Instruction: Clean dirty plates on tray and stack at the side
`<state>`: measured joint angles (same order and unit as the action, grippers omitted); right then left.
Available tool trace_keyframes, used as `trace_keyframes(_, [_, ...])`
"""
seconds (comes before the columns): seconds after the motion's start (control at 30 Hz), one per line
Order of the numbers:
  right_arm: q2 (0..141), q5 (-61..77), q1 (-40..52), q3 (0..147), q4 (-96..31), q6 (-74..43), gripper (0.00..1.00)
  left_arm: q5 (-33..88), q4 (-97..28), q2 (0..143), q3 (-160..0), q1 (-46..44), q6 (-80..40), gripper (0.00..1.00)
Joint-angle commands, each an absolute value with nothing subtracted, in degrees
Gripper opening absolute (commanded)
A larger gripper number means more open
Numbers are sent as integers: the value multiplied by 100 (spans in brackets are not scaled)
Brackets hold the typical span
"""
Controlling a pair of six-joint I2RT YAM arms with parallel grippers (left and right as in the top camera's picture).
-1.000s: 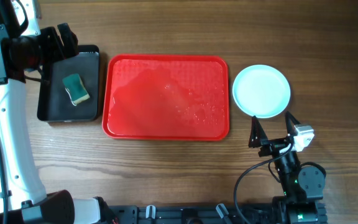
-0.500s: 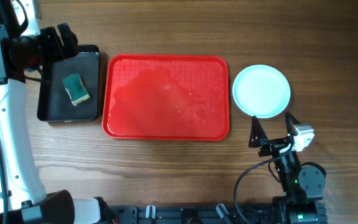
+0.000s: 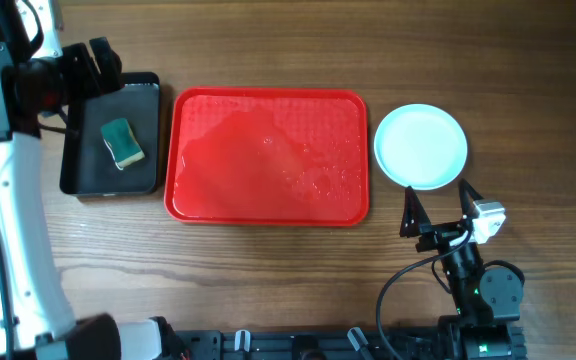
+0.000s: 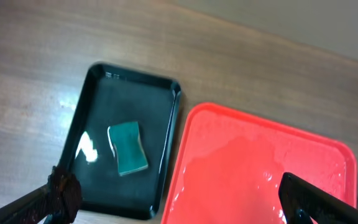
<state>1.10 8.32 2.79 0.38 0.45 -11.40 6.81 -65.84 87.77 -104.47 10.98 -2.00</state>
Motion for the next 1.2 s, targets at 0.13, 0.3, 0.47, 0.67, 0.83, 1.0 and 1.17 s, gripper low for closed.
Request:
trace_keyframes(0.13, [97,838,255,30,60,-1055,100,1201,-4602,6938,-8224,836,-169,100])
trace_keyframes(0.3, [97,838,255,30,60,-1055,100,1221,-2613,5507,-6031,475,-172,100])
trace_keyframes(0.47, [97,840,255,30,60,-1057,100,1223,-882,3677,-3481,309,-193,100])
trace_keyframes(0.67, [97,838,255,30,58,-1055,100,1219,-3,2036,-1538,309,-191,100])
trace_keyframes(0.83, [97,838,255,30,58,-1055,100,1219,113,1017,-749,309,-191,100])
trace_keyframes(1.0, [97,840,255,30,60,-1057,100,1192,110,469,-395,309,-167,100])
trace_keyframes(1.17, [97,840,255,30,60,-1057,100,1055,113,47,-45,309,-167,100])
